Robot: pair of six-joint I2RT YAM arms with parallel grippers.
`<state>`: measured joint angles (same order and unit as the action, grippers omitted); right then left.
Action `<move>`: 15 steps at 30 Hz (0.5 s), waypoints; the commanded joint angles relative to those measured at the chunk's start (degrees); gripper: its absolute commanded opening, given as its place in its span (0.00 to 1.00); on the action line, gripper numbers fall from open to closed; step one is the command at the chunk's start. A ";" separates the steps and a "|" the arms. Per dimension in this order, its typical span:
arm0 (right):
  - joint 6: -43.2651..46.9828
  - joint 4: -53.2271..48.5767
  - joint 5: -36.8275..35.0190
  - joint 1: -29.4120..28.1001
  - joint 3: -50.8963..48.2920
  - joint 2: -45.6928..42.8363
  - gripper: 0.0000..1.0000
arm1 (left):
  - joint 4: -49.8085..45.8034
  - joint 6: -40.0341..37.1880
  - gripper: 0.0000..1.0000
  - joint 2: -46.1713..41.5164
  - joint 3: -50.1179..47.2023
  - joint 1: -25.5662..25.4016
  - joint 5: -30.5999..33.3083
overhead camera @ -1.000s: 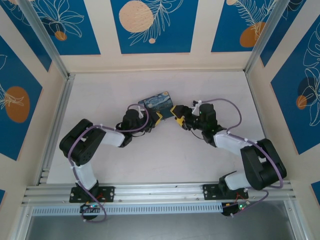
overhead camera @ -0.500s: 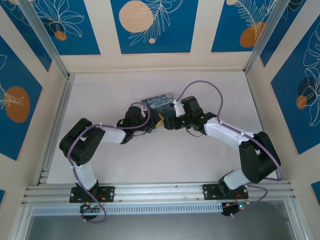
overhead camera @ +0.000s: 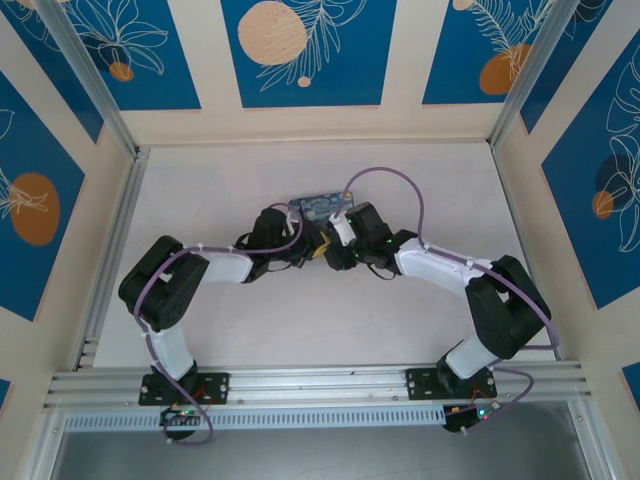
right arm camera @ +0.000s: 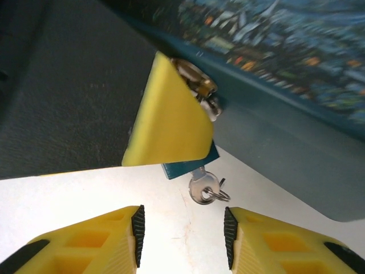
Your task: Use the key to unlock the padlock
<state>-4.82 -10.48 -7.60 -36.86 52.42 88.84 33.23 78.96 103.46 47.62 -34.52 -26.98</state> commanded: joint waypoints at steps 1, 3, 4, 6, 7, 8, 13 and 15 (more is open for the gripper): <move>2.69 0.78 -5.67 -1.48 1.02 1.37 0.43 | -0.98 -0.38 0.00 -1.00 1.95 0.34 -3.06; 2.54 1.33 -7.36 -1.89 1.01 1.85 0.41 | -1.20 -0.39 0.00 -1.11 2.04 0.35 -3.24; 2.33 1.73 -8.38 -2.14 1.01 2.10 0.41 | -1.24 -0.40 0.00 -1.13 2.04 0.38 -3.30; 1.95 2.36 -9.67 -2.39 1.15 2.49 0.41 | -1.33 -0.46 0.00 -1.24 2.05 0.39 -3.35; 1.67 2.65 -10.25 -2.47 1.25 2.63 0.41 | -1.40 -0.53 0.00 -1.20 2.02 0.34 -3.48; 1.53 2.87 -10.53 -2.59 1.36 2.69 0.41 | -1.42 -0.49 0.00 -1.24 2.04 0.35 -3.45; 0.88 3.34 -10.89 -2.78 2.81 4.10 0.38 | -1.21 -0.50 0.00 -1.24 1.90 0.33 -3.76; 0.60 3.59 -10.86 -2.78 3.36 4.51 0.35 | -1.22 -0.47 0.00 -1.23 1.77 0.39 -3.78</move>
<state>-3.97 -8.47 -16.97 -39.16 53.65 92.77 32.03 78.94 103.46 48.07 -34.50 -28.27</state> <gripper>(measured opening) 0.362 0.092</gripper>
